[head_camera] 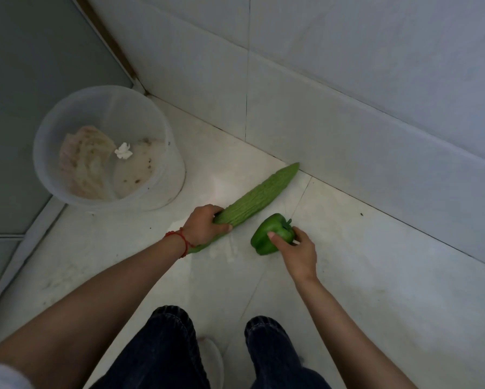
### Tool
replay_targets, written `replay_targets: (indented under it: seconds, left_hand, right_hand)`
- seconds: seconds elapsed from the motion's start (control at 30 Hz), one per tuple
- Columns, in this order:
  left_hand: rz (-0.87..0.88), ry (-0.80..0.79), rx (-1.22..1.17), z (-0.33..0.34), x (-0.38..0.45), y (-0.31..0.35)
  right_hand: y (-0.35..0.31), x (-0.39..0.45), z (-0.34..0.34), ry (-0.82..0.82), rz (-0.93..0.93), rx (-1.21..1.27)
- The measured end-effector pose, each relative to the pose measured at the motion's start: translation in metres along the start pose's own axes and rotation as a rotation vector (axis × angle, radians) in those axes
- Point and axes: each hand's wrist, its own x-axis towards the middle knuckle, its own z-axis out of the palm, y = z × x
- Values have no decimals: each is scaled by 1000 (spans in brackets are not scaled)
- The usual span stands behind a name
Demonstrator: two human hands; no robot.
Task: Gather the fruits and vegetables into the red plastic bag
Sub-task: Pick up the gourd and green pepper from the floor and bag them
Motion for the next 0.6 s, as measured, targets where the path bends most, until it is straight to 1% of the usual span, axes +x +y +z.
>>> replay_targets:
  seconds: [0.17, 0.33, 0.6]
  left_hand:
    - [-43, 40, -124, -15, -48, 13]
    - [-101, 84, -253, -37, -111, 35]
    - [-122, 124, -323, -93, -223, 86]
  right_hand:
    - [-20, -38, -28, 26, -22, -39]
    - [-45, -95, -50, 40, -33, -60]
    - [-94, -203, -82, 54, -18, -40]
